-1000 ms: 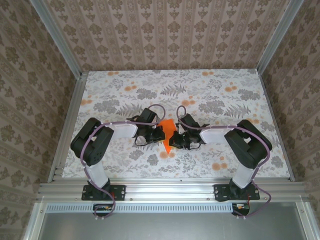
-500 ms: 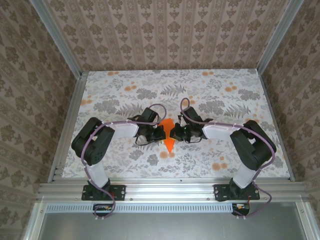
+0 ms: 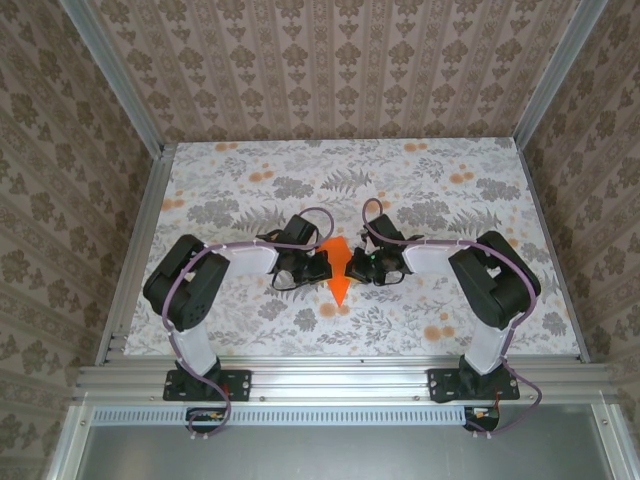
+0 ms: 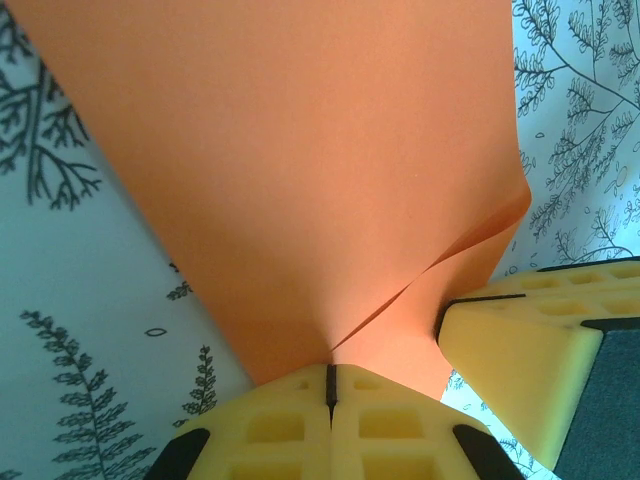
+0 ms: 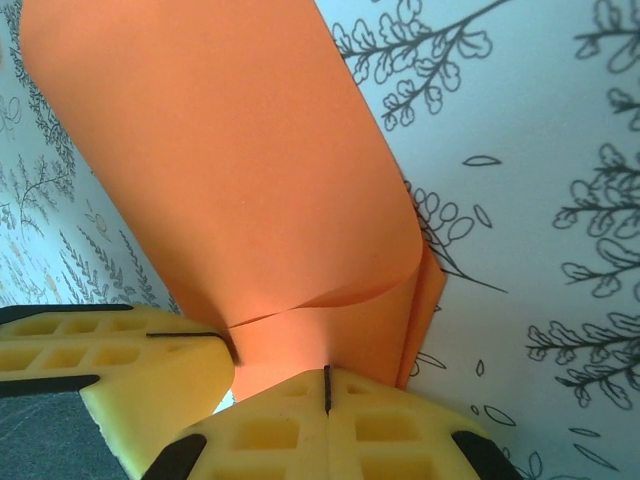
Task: Fold a paper plane with a square sheet of paper (pick it up from the middle)
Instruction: Third fold the triangle at the center of the table.
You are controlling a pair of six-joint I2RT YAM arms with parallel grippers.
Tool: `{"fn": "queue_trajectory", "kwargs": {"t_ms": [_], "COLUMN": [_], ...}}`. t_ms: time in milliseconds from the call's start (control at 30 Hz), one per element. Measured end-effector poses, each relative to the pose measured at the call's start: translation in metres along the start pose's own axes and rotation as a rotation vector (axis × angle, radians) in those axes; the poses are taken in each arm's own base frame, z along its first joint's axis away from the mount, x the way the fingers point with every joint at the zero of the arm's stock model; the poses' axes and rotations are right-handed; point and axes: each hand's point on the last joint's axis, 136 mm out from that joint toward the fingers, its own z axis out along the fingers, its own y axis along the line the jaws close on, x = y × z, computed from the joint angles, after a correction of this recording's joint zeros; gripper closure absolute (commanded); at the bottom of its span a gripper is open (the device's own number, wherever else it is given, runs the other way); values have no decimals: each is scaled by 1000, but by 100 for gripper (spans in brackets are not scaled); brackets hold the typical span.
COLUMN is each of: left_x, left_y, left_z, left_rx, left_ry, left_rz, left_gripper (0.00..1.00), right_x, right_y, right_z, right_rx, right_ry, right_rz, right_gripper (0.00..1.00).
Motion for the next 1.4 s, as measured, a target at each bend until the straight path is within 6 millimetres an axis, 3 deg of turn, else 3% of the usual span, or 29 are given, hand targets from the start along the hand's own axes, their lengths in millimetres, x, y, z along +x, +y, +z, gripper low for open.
{"fn": "queue_trajectory", "kwargs": {"t_ms": [200, 300, 500, 767, 900, 1033, 1233, 1400], "left_x": [-4, -9, -1, 23, 30, 33, 39, 40], "left_y": [0, -10, -36, -29, -37, -42, -29, -30], "left_z": [-5, -16, -34, -17, -10, -4, 15, 18], "left_rx": [-18, 14, 107, 126, 164, 179, 146, 135], "left_ry": [-32, -76, -140, -79, -48, -26, 23, 37], "left_rz": [9, 27, 98, 88, 105, 111, 89, 85], "left_gripper": [82, 76, 77, 83, 86, 90, 92, 94], "right_x": [0, -1, -2, -9, -11, -12, -13, -14], "right_y": [-1, -1, -4, -12, -13, -13, -11, -11], "right_z": [1, 1, -1, -9, -9, -9, -8, -8], "right_rx": [-4, -15, -30, -3, 0, -10, -32, -39], "right_ry": [-5, -13, -52, -123, -141, -147, -158, -162], "right_rz": [26, 45, 114, 214, 239, 254, 266, 269], "right_gripper": [94, 94, 93, 93, 93, 94, 94, 93]}}
